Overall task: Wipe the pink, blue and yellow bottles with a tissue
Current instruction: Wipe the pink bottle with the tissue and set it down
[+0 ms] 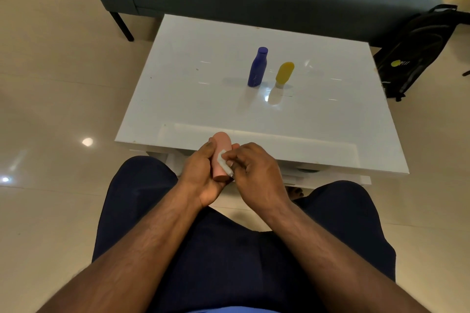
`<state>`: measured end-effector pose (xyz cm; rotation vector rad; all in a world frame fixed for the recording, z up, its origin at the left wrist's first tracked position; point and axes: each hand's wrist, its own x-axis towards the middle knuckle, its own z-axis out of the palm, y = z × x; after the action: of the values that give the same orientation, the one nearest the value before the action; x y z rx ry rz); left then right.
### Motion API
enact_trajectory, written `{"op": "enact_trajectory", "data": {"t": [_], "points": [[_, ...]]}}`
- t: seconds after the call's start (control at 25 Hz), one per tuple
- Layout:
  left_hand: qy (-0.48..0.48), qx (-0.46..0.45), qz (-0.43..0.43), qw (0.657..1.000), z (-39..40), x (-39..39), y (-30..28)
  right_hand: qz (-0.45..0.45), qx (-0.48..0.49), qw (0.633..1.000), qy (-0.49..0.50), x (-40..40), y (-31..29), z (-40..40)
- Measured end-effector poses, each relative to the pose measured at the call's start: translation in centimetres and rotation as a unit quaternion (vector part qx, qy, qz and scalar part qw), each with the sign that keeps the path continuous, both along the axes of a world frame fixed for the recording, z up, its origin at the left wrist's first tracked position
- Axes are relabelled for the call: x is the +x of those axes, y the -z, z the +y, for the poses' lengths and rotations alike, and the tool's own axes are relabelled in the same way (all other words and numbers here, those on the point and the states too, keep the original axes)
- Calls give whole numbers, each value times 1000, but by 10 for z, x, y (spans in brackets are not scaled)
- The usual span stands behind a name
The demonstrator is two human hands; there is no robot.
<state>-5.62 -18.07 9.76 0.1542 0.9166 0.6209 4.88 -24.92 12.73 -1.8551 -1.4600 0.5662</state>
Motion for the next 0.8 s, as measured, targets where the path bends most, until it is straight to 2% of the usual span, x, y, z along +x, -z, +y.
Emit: {"op": "enact_trajectory", "data": {"t": [0.08,0.28,0.48,0.68,0.8], "points": [[-1,-7,0,1000,0,0,-1,13,-13,999,27,0,-2,6],[-23,-34,-21,999,3,-4,-4,29,-16,999,-29,-18,-5,-13],[11,-26,-21,999,-2,0,-10,-21,22,999,29,-1,-2,16],[-8,-43,-43,998,1,-5,-10,28,33,999,-20,-19,-3,-10],[37,-8,-18,999,-2,-2,-10,9,33,999,32,0,-6,15]]}}
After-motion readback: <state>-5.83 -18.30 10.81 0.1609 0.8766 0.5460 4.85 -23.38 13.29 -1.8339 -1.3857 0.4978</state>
